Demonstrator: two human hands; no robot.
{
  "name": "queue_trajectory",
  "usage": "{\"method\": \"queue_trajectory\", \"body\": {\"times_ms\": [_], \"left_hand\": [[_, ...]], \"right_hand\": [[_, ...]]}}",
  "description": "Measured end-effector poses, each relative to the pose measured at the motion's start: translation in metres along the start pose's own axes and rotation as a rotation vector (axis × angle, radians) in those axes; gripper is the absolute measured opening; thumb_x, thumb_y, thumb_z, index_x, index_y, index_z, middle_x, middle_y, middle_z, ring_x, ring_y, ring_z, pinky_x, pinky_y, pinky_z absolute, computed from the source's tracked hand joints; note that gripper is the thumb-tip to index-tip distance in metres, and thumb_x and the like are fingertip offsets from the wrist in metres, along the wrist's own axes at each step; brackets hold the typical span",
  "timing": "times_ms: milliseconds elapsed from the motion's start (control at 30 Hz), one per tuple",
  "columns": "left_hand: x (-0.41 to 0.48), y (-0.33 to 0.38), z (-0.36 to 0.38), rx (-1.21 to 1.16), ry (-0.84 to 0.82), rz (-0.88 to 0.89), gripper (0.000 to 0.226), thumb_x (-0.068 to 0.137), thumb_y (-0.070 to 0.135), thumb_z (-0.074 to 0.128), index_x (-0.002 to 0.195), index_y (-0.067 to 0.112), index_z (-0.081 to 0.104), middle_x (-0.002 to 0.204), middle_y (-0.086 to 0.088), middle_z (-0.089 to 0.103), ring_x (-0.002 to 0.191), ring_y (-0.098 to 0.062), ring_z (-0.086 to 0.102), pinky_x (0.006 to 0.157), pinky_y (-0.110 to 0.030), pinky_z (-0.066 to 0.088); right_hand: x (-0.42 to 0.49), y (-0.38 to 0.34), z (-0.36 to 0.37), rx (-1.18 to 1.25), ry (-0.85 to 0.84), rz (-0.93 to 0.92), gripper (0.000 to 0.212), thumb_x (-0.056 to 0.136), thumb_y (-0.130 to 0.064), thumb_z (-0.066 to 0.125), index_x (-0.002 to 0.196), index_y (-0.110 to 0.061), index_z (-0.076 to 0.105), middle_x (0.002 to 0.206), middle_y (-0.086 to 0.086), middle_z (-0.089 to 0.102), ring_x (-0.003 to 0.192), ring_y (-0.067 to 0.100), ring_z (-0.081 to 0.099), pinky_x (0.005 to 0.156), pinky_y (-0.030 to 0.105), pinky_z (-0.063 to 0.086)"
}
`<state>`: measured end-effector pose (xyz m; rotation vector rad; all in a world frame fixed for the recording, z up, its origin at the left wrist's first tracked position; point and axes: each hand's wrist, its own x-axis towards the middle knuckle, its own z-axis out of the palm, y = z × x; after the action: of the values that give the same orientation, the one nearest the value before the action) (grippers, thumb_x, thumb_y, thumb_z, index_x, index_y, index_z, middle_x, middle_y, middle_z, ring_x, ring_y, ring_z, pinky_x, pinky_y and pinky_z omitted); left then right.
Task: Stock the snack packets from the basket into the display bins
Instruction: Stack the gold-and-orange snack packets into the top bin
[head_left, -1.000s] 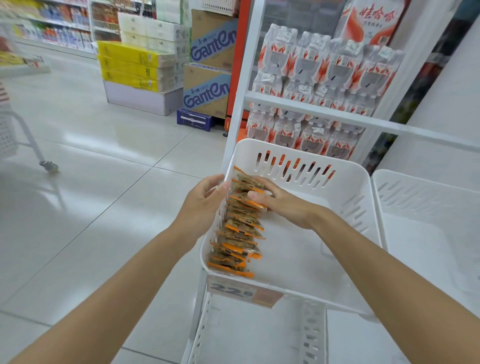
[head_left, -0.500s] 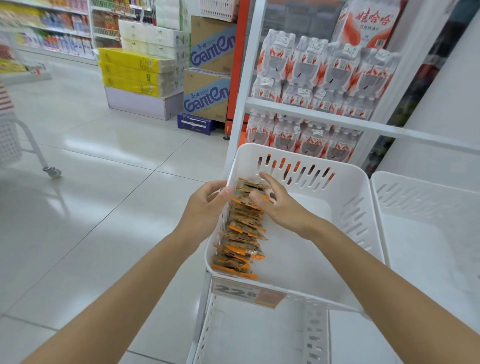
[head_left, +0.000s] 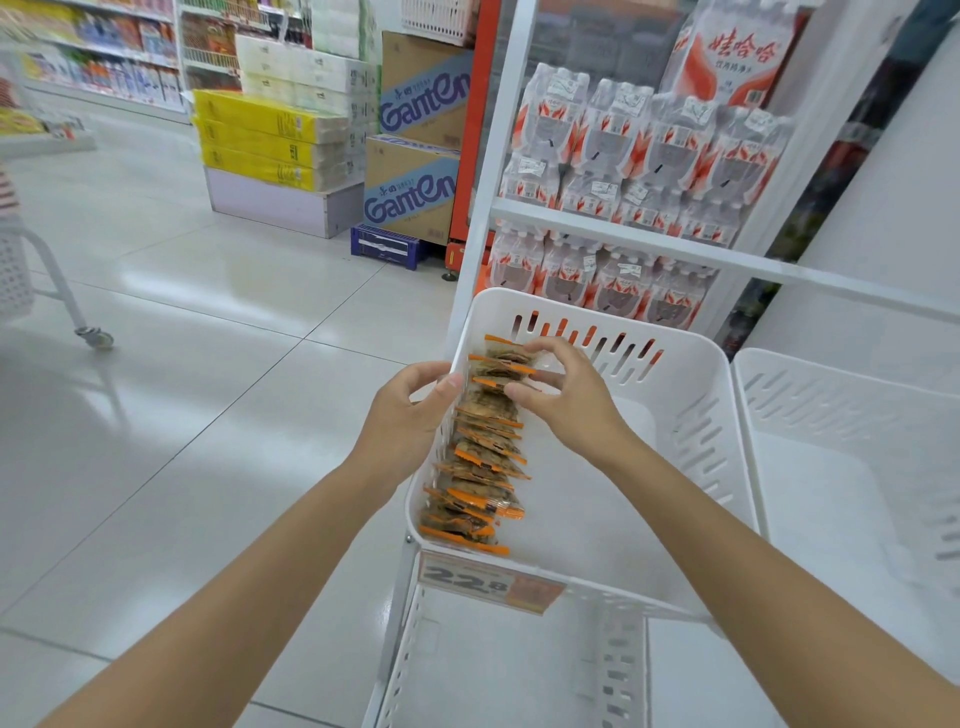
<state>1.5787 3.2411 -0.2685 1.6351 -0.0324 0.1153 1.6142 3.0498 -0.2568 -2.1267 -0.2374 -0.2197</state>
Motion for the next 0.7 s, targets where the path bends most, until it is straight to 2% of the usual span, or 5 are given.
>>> {"method": "queue_trajectory", "body": {"times_ms": [67, 200, 367, 533, 700], "left_hand": [[0.000, 0.001, 0.000, 0.005, 0.002, 0.000, 0.030, 0.099, 0.032, 0.054, 0.125, 0.020, 0.060, 0.119, 0.008, 0.063, 0.101, 0.000, 0.058, 0.063, -0.006, 0.043], [0.001, 0.000, 0.000, -0.005, -0.004, 0.001, 0.028, 0.099, 0.031, 0.054, 0.124, 0.020, 0.060, 0.116, 0.008, 0.063, 0.095, 0.003, 0.059, 0.059, -0.001, 0.043], [0.003, -0.002, 0.000, -0.007, -0.008, -0.002, 0.026, 0.100, 0.032, 0.052, 0.122, 0.021, 0.060, 0.113, 0.009, 0.063, 0.096, 0.000, 0.059, 0.057, 0.000, 0.043], [0.003, -0.004, 0.002, 0.000, 0.000, 0.002, 0.023, 0.099, 0.030, 0.053, 0.120, 0.022, 0.060, 0.111, 0.013, 0.062, 0.094, 0.005, 0.057, 0.058, 0.001, 0.042], [0.002, 0.004, -0.002, 0.122, 0.072, 0.041, 0.035, 0.095, 0.031, 0.062, 0.127, 0.017, 0.058, 0.124, 0.006, 0.061, 0.101, -0.008, 0.062, 0.070, -0.012, 0.048]], "right_hand": [[0.004, -0.001, 0.007, -0.018, 0.016, -0.016, 0.058, 0.088, -0.017, 0.073, 0.136, -0.030, 0.044, 0.145, -0.004, 0.040, 0.122, 0.016, 0.053, 0.071, 0.009, 0.049], [0.007, -0.003, 0.006, -0.030, 0.038, -0.027, 0.087, 0.088, -0.026, 0.073, 0.154, -0.035, 0.016, 0.147, -0.006, 0.031, 0.127, 0.009, 0.038, 0.096, 0.025, 0.038], [0.005, 0.000, 0.011, -0.089, -0.089, 0.015, 0.060, 0.091, -0.026, 0.070, 0.144, -0.024, 0.043, 0.142, 0.001, 0.038, 0.127, 0.017, 0.046, 0.106, 0.029, 0.040], [0.002, 0.002, 0.007, -0.006, -0.097, 0.060, 0.086, 0.085, -0.032, 0.075, 0.153, -0.034, 0.023, 0.154, -0.002, 0.025, 0.133, 0.018, 0.038, 0.112, 0.040, 0.038], [-0.011, -0.005, -0.001, -0.084, -0.054, 0.053, 0.095, 0.082, -0.038, 0.078, 0.154, -0.038, 0.016, 0.160, -0.005, 0.015, 0.144, 0.019, 0.024, 0.118, 0.044, 0.028]]}}
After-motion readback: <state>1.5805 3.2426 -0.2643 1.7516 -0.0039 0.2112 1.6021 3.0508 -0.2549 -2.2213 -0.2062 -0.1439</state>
